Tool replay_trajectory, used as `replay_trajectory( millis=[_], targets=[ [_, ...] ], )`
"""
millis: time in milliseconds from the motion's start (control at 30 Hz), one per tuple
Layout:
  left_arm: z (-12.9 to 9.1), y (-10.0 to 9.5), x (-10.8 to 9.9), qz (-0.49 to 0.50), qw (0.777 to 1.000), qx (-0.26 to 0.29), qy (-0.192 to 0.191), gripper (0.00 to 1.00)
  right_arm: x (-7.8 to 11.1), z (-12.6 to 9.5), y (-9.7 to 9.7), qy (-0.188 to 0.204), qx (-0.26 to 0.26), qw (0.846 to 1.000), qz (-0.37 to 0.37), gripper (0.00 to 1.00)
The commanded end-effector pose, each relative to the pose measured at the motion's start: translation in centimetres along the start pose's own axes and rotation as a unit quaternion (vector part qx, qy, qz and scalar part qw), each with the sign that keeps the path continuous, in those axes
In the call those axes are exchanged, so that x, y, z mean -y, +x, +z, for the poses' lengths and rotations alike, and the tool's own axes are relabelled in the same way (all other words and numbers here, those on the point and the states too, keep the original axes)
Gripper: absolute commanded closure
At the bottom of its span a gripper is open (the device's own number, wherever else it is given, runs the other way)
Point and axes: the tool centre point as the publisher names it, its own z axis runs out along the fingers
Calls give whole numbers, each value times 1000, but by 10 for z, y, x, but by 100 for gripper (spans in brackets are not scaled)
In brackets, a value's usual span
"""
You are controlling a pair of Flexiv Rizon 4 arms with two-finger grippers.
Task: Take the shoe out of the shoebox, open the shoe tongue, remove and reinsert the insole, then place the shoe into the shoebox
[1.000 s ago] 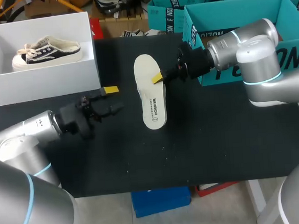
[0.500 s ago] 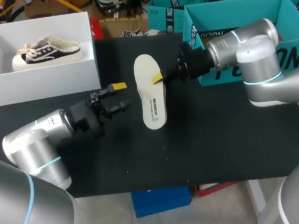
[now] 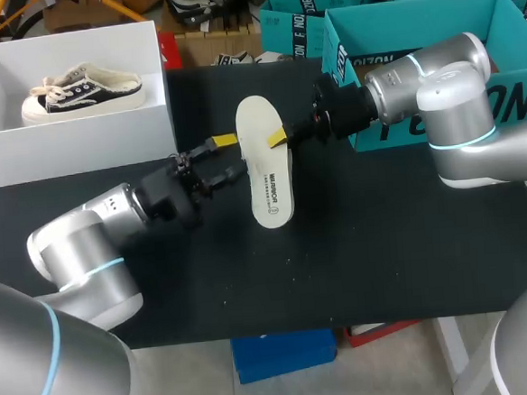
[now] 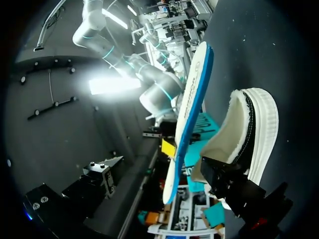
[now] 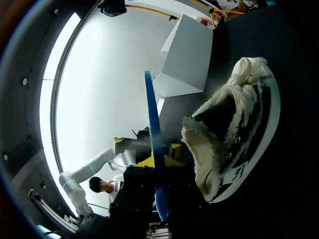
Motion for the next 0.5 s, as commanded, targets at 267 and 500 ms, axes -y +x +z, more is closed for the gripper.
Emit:
replay_trajectory(
  millis=[267, 500],
  targets=[
    [13, 2, -1, 8, 1000, -1, -6, 0, -1, 1, 0, 1, 0, 1000, 1, 100],
    [15, 4, 0, 8, 1000, -2, -4, 61, -1, 1, 0, 1, 0, 1000, 1, 100]
  ],
)
